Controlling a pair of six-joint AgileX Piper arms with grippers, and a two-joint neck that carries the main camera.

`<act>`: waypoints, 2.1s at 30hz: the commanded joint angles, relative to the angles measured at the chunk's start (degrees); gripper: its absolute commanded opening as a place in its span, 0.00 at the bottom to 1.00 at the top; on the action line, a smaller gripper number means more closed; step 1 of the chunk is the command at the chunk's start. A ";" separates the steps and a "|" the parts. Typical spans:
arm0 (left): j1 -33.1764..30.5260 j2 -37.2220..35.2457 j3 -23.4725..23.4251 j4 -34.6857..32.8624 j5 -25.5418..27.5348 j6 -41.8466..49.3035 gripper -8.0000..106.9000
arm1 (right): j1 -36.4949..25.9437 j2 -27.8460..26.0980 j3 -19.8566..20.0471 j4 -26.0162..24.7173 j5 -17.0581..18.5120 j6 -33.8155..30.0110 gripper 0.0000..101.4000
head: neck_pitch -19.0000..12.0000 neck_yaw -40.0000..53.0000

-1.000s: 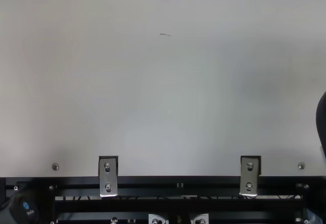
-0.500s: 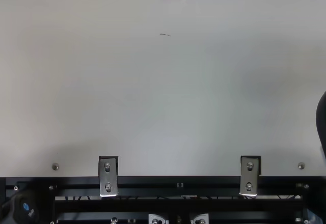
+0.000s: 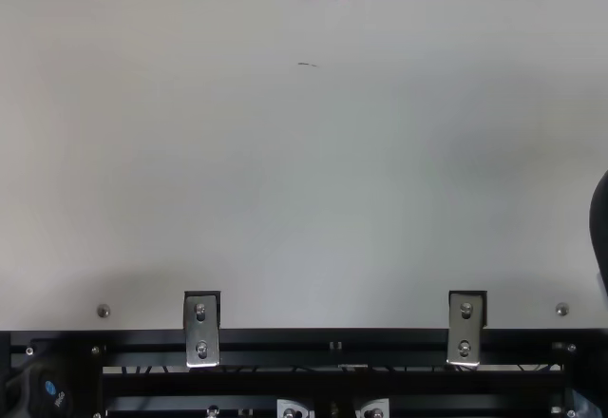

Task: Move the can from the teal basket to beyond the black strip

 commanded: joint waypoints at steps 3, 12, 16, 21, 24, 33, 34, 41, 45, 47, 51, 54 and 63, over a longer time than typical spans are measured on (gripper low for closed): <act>-0.41 0.10 -0.31 0.26 0.27 -1.13 0.16 | 0.00 0.00 0.00 0.00 0.00 0.00 1.00 | -3.53 1.87; 1.09 2.11 -0.13 0.21 8.89 -12.19 0.16 | 0.00 0.00 0.00 0.00 0.00 0.00 1.00 | -3.53 1.87; -1.08 3.68 2.69 -1.04 8.89 -18.36 0.16 | 0.00 0.00 0.00 0.00 0.00 0.00 1.00 | -3.53 1.87; -3.34 5.26 5.27 -4.11 8.89 -25.07 0.16 | 0.00 0.00 0.00 0.00 0.00 0.00 1.00 | -3.53 1.87; -4.36 5.93 6.45 -6.26 8.89 -28.62 0.16 | 0.00 0.00 0.00 0.00 0.00 0.00 1.00 | -3.53 1.87; -4.51 7.19 7.19 -9.52 8.85 -33.20 0.16 | 0.00 0.00 0.00 0.00 0.00 0.00 1.00 | -3.53 1.87; -4.08 7.19 6.84 -9.21 8.85 -33.20 0.16 | 0.00 0.00 0.00 0.00 0.00 0.00 1.00 | -3.53 1.87; -4.38 7.48 6.79 -8.85 8.89 -33.36 0.16 | 0.00 0.00 0.00 0.00 0.00 0.00 1.00 | -3.53 1.87; -6.04 9.15 7.61 -7.73 8.89 -33.45 0.16 | 0.00 0.00 0.00 0.00 0.00 0.00 1.00 | -3.53 1.87; -6.59 10.08 7.72 -7.14 8.89 -33.54 0.16 | 0.00 0.00 0.00 0.00 0.00 0.00 1.00 | -3.53 1.87; -6.94 11.66 7.48 -6.02 8.89 -33.84 0.16 | 0.00 0.00 0.00 0.00 0.00 0.00 1.00 | -3.53 1.87; -6.74 12.89 7.67 -8.13 8.89 -34.54 0.16 | 0.00 0.00 0.00 0.00 0.00 0.00 1.00 | -3.53 1.87; -6.50 14.28 7.11 -11.34 8.68 -36.37 0.16 | 0.00 0.00 0.00 0.00 0.00 0.00 1.00 | -3.53 1.87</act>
